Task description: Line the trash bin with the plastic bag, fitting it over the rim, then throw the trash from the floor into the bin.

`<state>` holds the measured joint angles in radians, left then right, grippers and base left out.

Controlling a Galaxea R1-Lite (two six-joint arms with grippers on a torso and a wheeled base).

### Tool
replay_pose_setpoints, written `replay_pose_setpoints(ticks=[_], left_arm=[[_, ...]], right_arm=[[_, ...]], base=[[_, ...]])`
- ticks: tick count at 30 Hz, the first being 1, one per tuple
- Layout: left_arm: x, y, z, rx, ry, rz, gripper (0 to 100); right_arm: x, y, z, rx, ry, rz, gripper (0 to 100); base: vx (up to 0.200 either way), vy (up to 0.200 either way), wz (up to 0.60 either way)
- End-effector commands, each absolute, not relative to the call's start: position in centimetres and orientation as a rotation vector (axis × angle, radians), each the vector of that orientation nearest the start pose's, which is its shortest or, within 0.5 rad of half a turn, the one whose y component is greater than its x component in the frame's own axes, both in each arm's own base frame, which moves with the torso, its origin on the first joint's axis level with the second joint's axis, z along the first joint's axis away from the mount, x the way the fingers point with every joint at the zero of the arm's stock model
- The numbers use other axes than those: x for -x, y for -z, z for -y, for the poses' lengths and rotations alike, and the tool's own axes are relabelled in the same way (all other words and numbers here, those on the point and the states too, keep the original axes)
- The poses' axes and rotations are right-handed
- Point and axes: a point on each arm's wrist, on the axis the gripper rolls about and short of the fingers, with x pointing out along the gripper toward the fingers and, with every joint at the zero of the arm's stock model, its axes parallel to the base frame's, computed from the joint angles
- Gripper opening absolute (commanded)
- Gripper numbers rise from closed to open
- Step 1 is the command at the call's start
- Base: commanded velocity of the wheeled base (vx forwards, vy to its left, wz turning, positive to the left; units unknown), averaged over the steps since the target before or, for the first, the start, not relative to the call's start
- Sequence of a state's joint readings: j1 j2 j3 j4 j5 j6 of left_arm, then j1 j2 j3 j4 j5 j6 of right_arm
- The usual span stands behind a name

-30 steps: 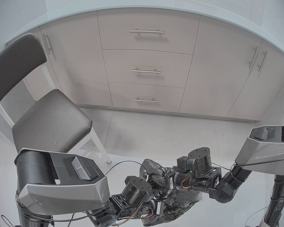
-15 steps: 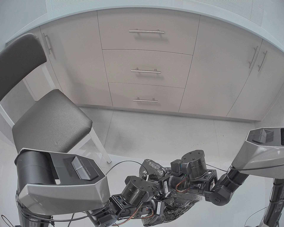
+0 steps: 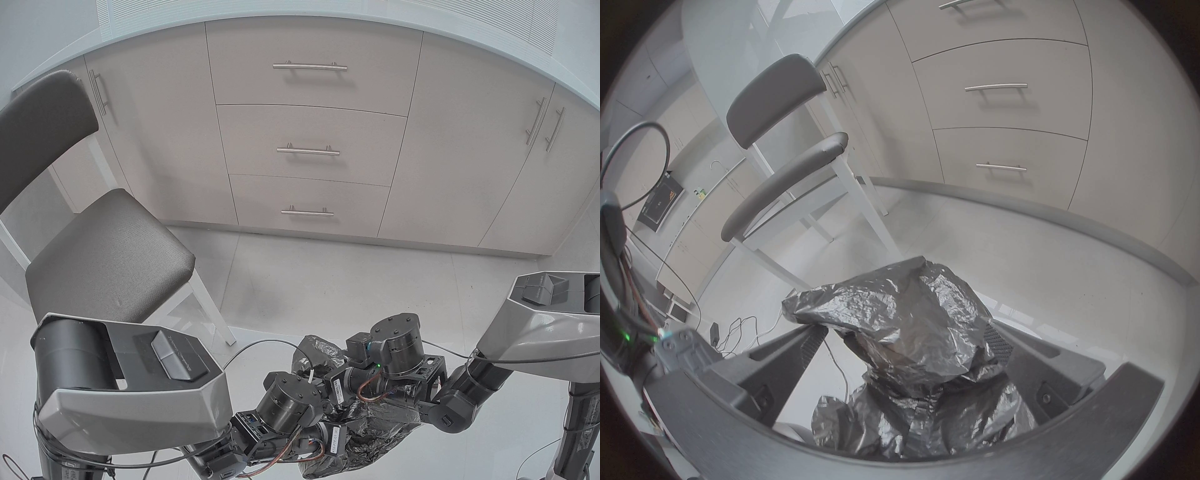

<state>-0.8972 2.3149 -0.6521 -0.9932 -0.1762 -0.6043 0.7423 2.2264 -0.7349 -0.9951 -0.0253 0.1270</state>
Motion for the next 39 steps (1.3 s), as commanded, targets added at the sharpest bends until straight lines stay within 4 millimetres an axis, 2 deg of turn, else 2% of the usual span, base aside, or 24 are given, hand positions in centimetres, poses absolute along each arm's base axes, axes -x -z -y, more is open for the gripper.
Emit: replay_pose_setpoints(ticks=[1, 7, 8, 21, 26, 34, 38, 39], left_arm=[[-21.0, 2.4, 27.0, 0.279, 0.790, -0.935, 0], [-21.0, 2.4, 27.0, 0.279, 0.790, -0.935, 0], [-21.0, 2.4, 27.0, 0.279, 0.790, -0.935, 0], [-21.0, 2.5, 27.0, 0.276, 0.789, -0.937, 0], [-21.0, 2.5, 27.0, 0.276, 0.789, -0.937, 0], [-21.0, 2.5, 27.0, 0.275, 0.789, -0.938, 0], [-21.0, 2.5, 27.0, 0.275, 0.789, -0.938, 0], [-21.0, 2.5, 27.0, 0.275, 0.789, -0.938, 0]], right_arm=[[-27.3, -2.1, -25.0, 0.063, -0.674, -0.497, 100], [-27.3, -1.8, -25.1, 0.064, -0.675, -0.500, 100], [-27.3, -1.8, -25.1, 0.064, -0.675, -0.500, 0], [-27.8, -1.6, -24.4, 0.056, -0.653, -0.506, 0], [-28.6, -1.4, -23.4, 0.050, -0.615, -0.514, 0], [-31.8, 2.3, -20.3, 0.039, -0.497, -0.592, 0], [-32.2, 3.3, -20.0, 0.036, -0.492, -0.615, 0], [-32.3, 4.5, -19.6, 0.040, -0.484, -0.644, 0]], base=[[0.000, 0.000, 0.00], [0.000, 0.000, 0.00], [0.000, 0.000, 0.00], [0.000, 0.000, 0.00], [0.000, 0.000, 0.00], [0.000, 0.000, 0.00], [0.000, 0.000, 0.00], [0.000, 0.000, 0.00]])
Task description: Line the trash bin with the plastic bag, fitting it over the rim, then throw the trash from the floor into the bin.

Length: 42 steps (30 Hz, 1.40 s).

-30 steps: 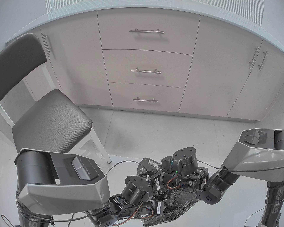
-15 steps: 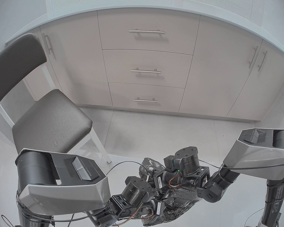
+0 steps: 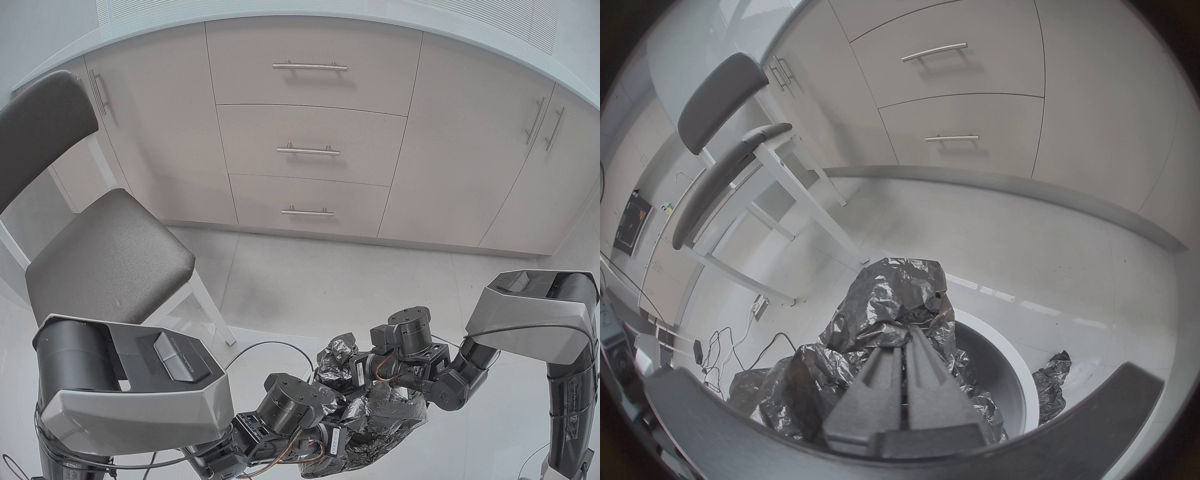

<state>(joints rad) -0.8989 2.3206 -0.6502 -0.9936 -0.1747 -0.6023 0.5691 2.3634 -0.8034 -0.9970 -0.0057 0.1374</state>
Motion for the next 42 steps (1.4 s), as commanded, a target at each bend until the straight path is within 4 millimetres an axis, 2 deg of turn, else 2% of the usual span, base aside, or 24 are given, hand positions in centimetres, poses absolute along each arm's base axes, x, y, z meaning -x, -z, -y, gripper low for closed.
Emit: replay_pose_setpoints(ticks=[1, 4, 12, 25, 35, 42], left_arm=[[-21.0, 2.5, 27.0, 0.275, 0.789, -0.938, 0], [-21.0, 2.5, 27.0, 0.275, 0.789, -0.938, 0], [-21.0, 2.6, 27.0, 0.274, 0.787, -0.939, 0], [-21.0, 2.5, 26.9, 0.302, 0.792, -0.915, 0], [-21.0, 2.6, 26.9, 0.301, 0.790, -0.915, 0], [-21.1, 2.6, 26.9, 0.301, 0.790, -0.915, 0]], right_arm=[[-32.3, 4.9, -19.6, 0.042, -0.483, -0.655, 0], [-32.2, 6.2, -19.3, 0.050, -0.478, -0.690, 0], [-32.0, 7.2, -19.0, 0.060, -0.468, -0.723, 0], [-31.8, 7.4, -18.7, 0.088, -0.428, -0.773, 0], [-31.3, 7.5, -15.5, 0.080, -0.351, -0.825, 0], [-30.9, 7.6, -15.5, 0.095, -0.359, -0.829, 0]], base=[[0.000, 0.000, 0.00], [0.000, 0.000, 0.00], [0.000, 0.000, 0.00], [0.000, 0.000, 0.00], [0.000, 0.000, 0.00], [0.000, 0.000, 0.00]])
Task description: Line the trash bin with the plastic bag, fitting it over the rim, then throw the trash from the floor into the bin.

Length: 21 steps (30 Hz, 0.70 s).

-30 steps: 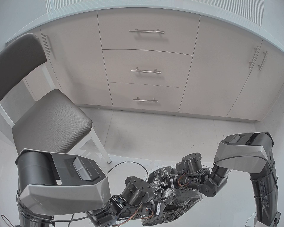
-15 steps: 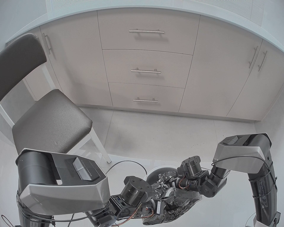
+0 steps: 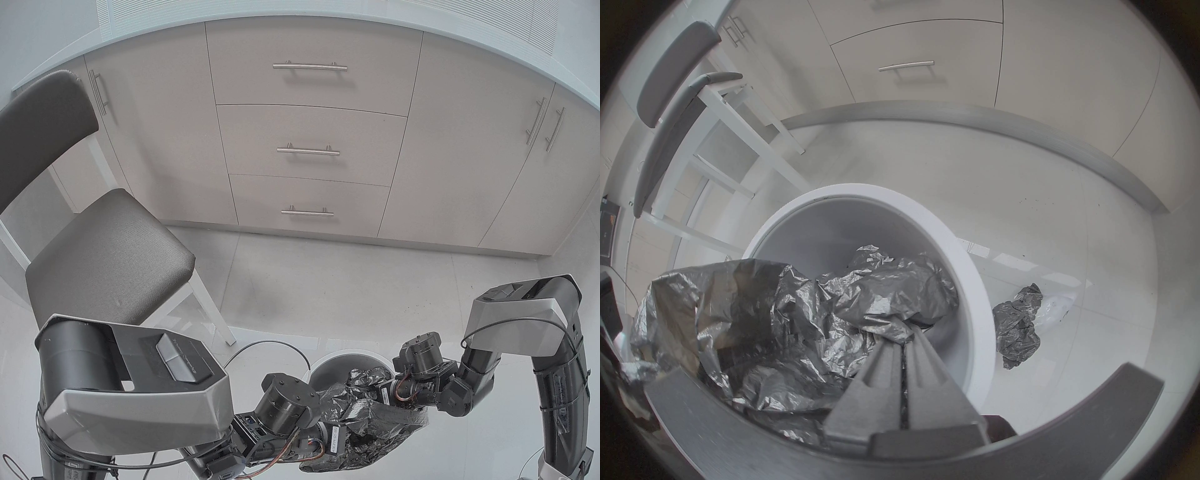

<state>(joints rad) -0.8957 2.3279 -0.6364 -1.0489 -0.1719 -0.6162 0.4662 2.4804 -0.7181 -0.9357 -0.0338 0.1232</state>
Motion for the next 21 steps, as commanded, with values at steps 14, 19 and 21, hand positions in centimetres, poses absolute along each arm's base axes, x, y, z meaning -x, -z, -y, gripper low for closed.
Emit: replay_pose_setpoints(ticks=[14, 19, 21], left_arm=[[-21.1, 2.6, 26.9, 0.302, 0.790, -0.913, 0], [-21.3, 2.5, 26.9, 0.307, 0.786, -0.911, 0], [-21.2, 2.6, 26.8, 0.308, 0.785, -0.913, 0]], right_arm=[[-30.5, 4.8, -15.7, 0.031, -0.449, -0.704, 100], [-30.0, 1.3, -15.7, -0.130, -0.456, -0.593, 100], [-29.5, 0.7, -15.6, -0.160, -0.461, -0.573, 100]], base=[[0.000, 0.000, 0.00], [0.000, 0.000, 0.00], [0.000, 0.000, 0.00]])
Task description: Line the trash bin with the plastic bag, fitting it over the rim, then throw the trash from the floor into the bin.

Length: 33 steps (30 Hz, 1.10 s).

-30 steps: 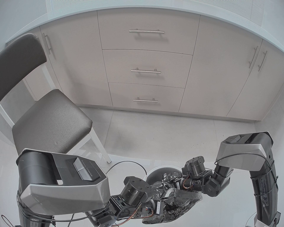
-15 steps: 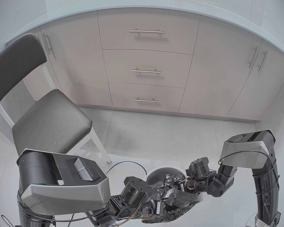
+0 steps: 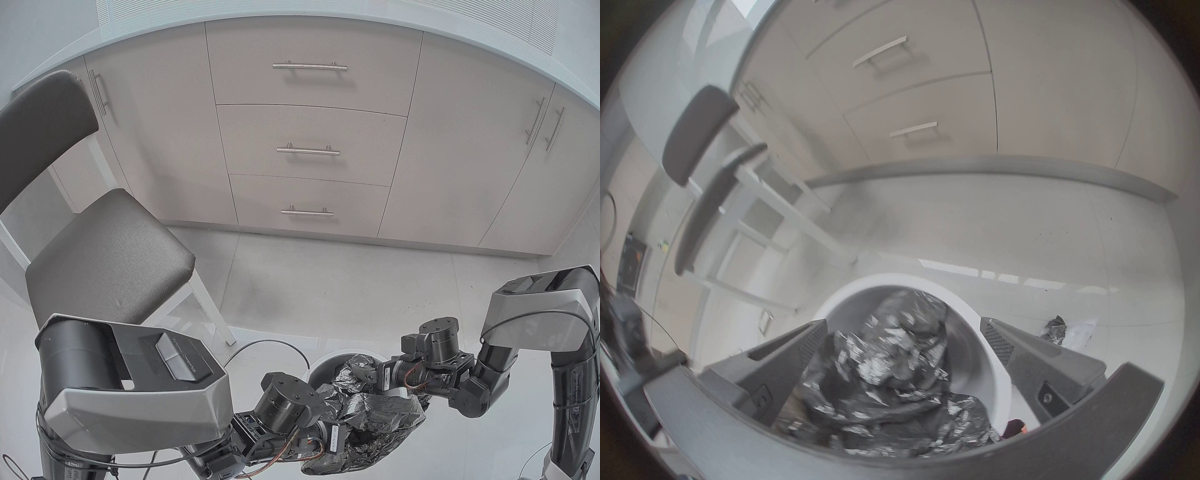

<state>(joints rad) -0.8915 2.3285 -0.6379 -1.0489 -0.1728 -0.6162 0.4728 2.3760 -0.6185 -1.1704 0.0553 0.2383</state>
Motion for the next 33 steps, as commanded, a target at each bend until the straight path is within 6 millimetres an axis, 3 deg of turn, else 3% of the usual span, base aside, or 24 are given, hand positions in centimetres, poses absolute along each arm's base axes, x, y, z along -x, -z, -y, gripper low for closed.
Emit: replay_pose_setpoints(ticks=[1, 6, 9, 11, 17, 33], left_arm=[[-21.2, 2.4, 26.8, 0.309, 0.785, -0.909, 0], [-21.7, 2.5, 26.6, 0.306, 0.713, -0.875, 0], [-21.9, 2.5, 26.6, 0.308, 0.682, -0.859, 0], [-22.3, 2.3, 26.8, 0.313, 0.610, -0.820, 0], [-23.4, 2.4, 26.5, 0.301, 0.500, -0.751, 0], [-25.0, 1.8, 26.7, 0.328, 0.492, -0.706, 0]], right_arm=[[-28.9, 0.2, -15.5, -0.170, -0.472, -0.556, 100], [-26.7, 0.2, -15.0, -0.174, -0.515, -0.522, 100], [-25.8, 1.1, -14.6, -0.160, -0.520, -0.515, 100], [-25.2, 2.8, -13.9, -0.098, -0.512, -0.547, 100], [-25.3, 4.0, -13.4, -0.039, -0.504, -0.572, 100], [-25.9, 4.2, -14.3, -0.033, -0.524, -0.545, 100]], base=[[0.000, 0.000, 0.00], [0.000, 0.000, 0.00], [0.000, 0.000, 0.00], [0.000, 0.000, 0.00], [0.000, 0.000, 0.00], [0.000, 0.000, 0.00]])
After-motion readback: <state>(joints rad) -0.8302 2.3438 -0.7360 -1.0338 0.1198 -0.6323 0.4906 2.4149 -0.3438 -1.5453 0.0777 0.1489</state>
